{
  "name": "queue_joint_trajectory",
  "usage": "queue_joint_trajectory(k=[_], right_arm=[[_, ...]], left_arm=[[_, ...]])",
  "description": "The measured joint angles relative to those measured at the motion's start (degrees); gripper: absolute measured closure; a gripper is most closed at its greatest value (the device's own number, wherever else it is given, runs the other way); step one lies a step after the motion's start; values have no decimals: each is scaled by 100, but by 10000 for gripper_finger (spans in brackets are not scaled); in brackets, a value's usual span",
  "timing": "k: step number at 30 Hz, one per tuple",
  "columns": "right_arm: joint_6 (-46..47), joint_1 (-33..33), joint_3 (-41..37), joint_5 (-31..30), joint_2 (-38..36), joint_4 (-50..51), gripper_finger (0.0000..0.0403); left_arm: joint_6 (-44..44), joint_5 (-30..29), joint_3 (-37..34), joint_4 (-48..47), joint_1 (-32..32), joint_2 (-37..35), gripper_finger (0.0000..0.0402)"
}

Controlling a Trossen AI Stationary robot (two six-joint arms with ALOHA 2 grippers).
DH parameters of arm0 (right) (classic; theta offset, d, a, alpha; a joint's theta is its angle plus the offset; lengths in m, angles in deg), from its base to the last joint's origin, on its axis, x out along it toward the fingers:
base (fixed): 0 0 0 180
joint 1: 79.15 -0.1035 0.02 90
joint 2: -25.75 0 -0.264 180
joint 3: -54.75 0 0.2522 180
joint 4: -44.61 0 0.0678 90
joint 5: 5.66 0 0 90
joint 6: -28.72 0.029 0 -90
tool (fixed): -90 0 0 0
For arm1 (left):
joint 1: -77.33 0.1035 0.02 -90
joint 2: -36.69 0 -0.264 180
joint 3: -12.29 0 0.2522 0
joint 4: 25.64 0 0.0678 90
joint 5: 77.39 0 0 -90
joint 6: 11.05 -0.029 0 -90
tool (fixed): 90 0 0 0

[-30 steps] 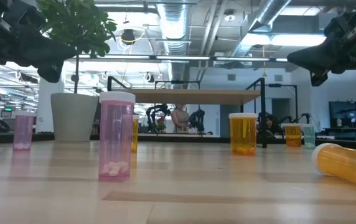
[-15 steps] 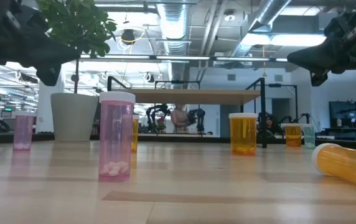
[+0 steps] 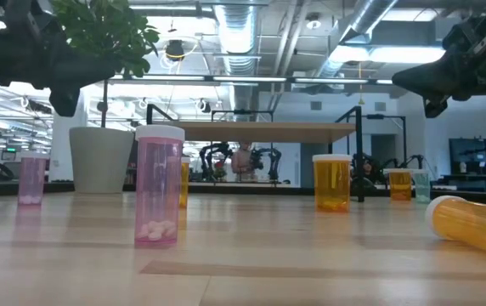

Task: Pick and place medicine bottles onto shelf by color
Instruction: Put the top pink pill bottle on the shelf

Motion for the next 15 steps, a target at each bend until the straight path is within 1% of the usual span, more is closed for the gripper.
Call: queue_joint_trajectory(k=[3,6,10,12,15], right_arm=[[1,1,-1,-1,0,0,351],[1,0,-1,1,2,0,351],[1,-1,-1,1,2,2,351],[1,0,-1,0,0,2,351],[1,0,1,-1,1,0,351]], left_arm=[[23,-103,-1,30,0,0,401],[-258,-183,-2,102,0,2,401],[-520,-573,-1,160,0,2,401],[-540,-575,3,195,2,1,401],[-500,-492,95,-37,2,2,401]])
